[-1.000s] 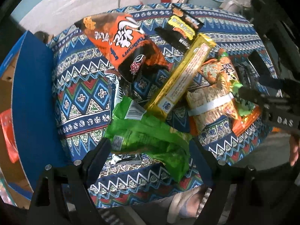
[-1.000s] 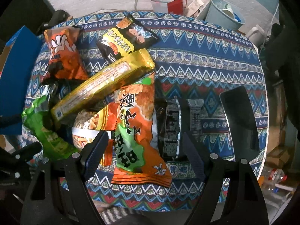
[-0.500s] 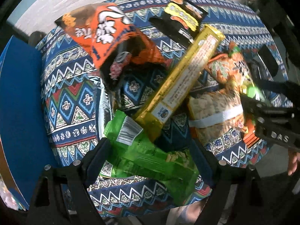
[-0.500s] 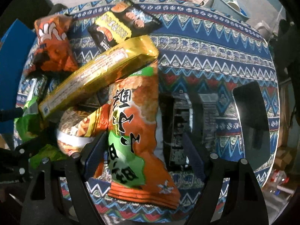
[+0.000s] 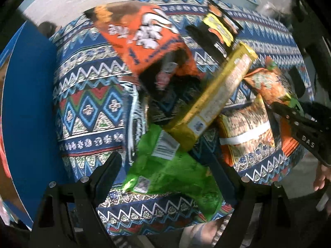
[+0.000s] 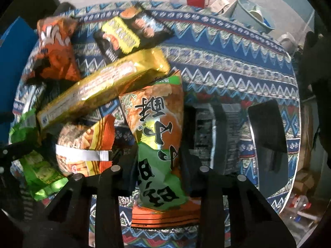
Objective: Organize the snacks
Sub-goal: 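Grasp the orange chip bag with the left tool while the right tool grasps the green-orange bag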
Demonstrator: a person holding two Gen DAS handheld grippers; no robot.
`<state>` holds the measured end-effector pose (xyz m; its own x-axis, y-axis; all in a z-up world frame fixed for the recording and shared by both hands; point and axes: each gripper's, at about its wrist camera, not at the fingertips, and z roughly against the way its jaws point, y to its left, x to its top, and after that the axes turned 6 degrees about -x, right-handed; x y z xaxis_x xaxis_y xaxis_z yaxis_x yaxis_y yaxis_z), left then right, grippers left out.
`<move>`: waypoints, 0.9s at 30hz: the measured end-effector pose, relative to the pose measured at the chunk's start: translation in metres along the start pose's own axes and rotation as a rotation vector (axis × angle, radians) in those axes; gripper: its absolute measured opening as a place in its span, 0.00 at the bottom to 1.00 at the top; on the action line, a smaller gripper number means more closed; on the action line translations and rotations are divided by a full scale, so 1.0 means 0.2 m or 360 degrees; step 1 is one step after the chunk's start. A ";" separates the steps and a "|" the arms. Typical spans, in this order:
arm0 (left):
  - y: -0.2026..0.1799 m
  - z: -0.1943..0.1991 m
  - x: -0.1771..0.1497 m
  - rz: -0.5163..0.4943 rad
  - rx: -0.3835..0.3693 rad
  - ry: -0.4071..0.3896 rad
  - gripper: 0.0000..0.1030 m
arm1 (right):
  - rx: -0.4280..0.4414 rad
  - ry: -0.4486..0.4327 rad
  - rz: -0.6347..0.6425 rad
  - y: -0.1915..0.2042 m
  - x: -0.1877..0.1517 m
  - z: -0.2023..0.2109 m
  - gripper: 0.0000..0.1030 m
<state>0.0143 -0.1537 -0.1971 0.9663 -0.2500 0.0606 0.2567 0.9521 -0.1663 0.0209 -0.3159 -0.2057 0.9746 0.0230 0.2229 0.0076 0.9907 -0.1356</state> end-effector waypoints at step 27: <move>0.26 0.16 0.44 0.0441 -0.0226 -0.0271 0.85 | 0.0078 -0.0284 -0.0124 -0.05 0.16 0.25 0.32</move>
<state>0.1121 -0.1198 -0.1690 0.9862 0.0587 0.1549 -0.0036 0.9426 -0.3340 0.0402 -0.3182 -0.1485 0.9163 -0.0352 0.3990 0.0665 0.9957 -0.0648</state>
